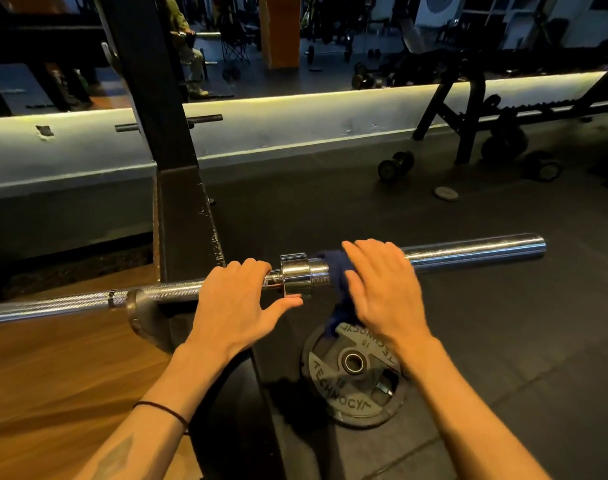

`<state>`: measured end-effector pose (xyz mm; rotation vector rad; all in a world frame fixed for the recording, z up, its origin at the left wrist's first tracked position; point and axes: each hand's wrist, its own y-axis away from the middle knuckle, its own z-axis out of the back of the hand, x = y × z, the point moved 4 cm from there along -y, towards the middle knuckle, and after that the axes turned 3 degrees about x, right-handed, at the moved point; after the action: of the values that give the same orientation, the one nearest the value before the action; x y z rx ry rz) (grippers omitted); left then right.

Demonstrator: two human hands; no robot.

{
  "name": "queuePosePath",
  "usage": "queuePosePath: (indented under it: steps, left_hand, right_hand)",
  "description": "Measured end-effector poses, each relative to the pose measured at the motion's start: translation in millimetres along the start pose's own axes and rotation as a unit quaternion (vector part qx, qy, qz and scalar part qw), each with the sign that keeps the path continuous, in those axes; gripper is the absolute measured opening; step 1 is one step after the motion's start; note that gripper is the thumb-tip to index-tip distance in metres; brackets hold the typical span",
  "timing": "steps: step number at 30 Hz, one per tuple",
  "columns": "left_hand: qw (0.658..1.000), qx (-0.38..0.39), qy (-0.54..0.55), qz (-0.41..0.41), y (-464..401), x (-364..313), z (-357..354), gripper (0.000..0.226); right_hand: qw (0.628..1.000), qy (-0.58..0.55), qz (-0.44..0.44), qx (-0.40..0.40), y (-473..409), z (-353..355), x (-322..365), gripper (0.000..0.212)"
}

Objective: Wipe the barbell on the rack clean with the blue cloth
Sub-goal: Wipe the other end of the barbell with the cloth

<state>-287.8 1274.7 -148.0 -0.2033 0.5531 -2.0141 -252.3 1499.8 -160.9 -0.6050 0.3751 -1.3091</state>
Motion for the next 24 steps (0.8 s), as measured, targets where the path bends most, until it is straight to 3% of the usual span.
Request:
queuePosePath:
  steps: [5,10,17,22,24]
  left_hand:
    - [1.0,0.0,0.018,0.008,1.7,-1.4,1.8,0.073]
    - [1.0,0.009,0.014,0.02,3.3,-3.7,2.8,0.078]
    - [0.999,0.014,-0.005,0.029,6.9,-3.2,2.7,0.073]
    - [0.997,0.067,-0.024,0.017,6.9,-3.0,3.2,0.064]
    - [0.996,0.075,-0.037,0.007,7.8,-2.8,2.6,0.06]
  right_hand:
    - [0.988,0.034,-0.148,-0.03,30.1,28.0,-95.7,0.05]
    - [0.965,-0.05,-0.254,-0.052,30.0,14.5,-67.4,0.057]
    - [0.985,-0.098,-0.129,-0.059,-4.0,-3.4,32.2,0.038]
    - [0.978,-0.161,-0.129,0.012,-36.3,-1.0,70.7,0.055]
    - [0.963,-0.219,-0.158,0.022,-43.9,-3.5,79.3,0.05]
